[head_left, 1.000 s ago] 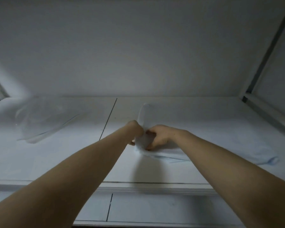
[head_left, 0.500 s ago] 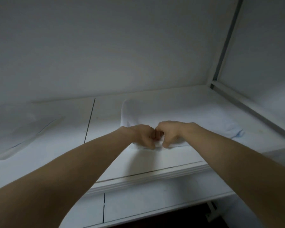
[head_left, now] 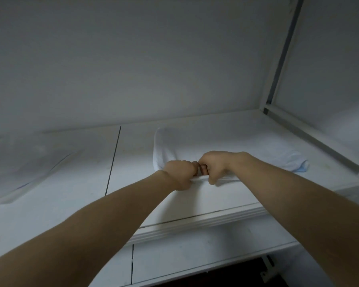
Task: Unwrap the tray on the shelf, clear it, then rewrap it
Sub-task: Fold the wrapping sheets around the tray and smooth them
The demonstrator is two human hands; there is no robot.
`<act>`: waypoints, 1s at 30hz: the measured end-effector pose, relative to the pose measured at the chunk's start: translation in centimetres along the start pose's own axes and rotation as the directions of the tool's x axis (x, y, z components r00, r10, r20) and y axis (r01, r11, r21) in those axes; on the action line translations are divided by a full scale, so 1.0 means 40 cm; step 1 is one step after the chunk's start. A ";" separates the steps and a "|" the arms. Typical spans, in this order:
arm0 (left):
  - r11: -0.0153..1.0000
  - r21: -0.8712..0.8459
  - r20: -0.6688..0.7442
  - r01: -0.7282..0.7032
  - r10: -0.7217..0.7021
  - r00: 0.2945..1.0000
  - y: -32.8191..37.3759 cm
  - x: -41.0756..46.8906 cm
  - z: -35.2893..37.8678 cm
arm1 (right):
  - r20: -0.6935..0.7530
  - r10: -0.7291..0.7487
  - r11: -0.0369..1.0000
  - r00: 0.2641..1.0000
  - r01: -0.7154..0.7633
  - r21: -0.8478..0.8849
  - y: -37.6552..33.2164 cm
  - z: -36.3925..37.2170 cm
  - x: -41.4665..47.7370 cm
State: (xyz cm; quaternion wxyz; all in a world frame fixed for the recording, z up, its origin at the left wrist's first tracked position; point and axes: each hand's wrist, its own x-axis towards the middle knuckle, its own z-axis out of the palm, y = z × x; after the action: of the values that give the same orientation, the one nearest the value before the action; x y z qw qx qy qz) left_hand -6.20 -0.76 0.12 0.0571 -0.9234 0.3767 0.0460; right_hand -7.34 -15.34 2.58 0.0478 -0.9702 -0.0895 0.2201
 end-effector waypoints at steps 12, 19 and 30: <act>0.970 -0.238 0.322 0.041 0.039 0.946 -0.017 -0.002 -0.035 | 0.046 0.043 0.997 0.998 -0.046 0.063 0.007 0.028 0.004; 0.970 -0.123 0.017 0.210 -0.209 0.978 -0.059 0.022 -0.005 | -0.107 0.102 0.969 0.989 -0.074 0.236 0.014 0.000 0.018; 0.924 0.321 0.160 0.206 -0.268 0.950 -0.027 0.064 -0.003 | -0.180 0.066 0.998 0.981 -0.069 -0.011 0.004 0.061 0.075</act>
State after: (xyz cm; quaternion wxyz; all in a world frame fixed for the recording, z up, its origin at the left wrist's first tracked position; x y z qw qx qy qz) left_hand -3.62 -1.77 -0.01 0.2396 -0.9334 0.2567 0.0740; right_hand -5.72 -14.80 -0.90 0.0400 -0.9889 -0.0537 0.1326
